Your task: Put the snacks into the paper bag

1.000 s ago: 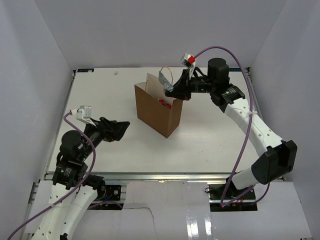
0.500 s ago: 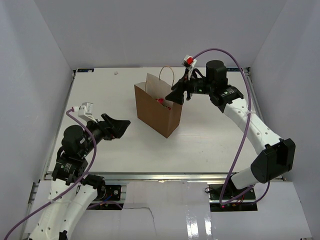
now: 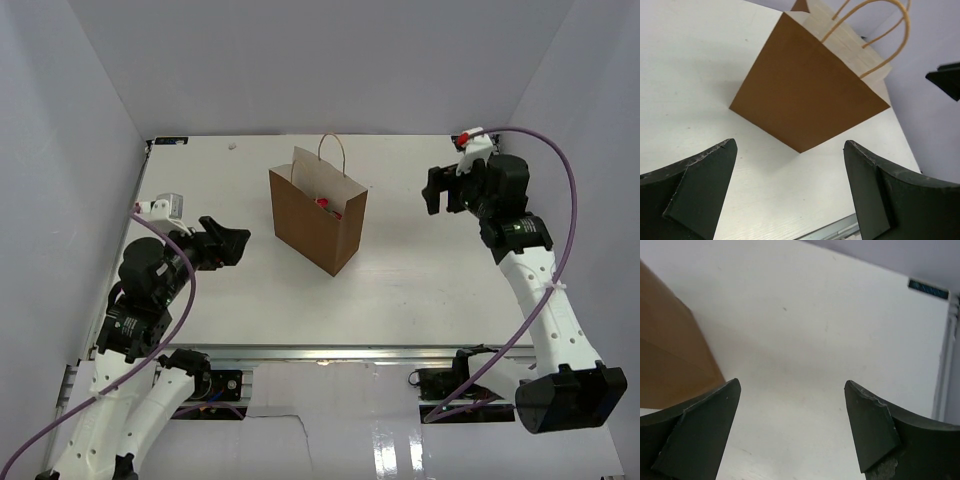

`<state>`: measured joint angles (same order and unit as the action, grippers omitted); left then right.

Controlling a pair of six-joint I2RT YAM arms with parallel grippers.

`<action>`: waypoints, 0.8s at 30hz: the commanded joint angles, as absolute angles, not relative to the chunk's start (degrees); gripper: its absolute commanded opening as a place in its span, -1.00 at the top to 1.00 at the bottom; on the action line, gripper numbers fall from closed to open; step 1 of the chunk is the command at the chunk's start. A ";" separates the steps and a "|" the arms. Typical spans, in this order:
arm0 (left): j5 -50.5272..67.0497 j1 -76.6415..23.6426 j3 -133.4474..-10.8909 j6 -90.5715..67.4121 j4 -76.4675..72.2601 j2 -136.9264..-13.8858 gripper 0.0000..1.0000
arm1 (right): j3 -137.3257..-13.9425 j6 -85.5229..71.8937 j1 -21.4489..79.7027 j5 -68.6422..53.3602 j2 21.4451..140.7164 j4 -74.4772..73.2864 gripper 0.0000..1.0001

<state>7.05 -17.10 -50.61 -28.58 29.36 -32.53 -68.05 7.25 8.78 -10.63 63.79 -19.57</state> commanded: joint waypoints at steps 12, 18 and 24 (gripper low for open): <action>3.08 -17.40 -49.92 -27.77 32.43 -32.87 -0.96 | -54.05 7.38 4.13 8.00 48.08 -25.05 -0.80; 3.34 -17.31 -49.75 -28.39 32.87 -32.70 -0.96 | -55.46 6.59 4.13 8.79 47.20 -23.91 -0.80; 3.25 -17.40 -49.75 -28.48 33.13 -32.69 -0.96 | -55.55 4.83 4.13 10.55 47.29 -23.64 -0.80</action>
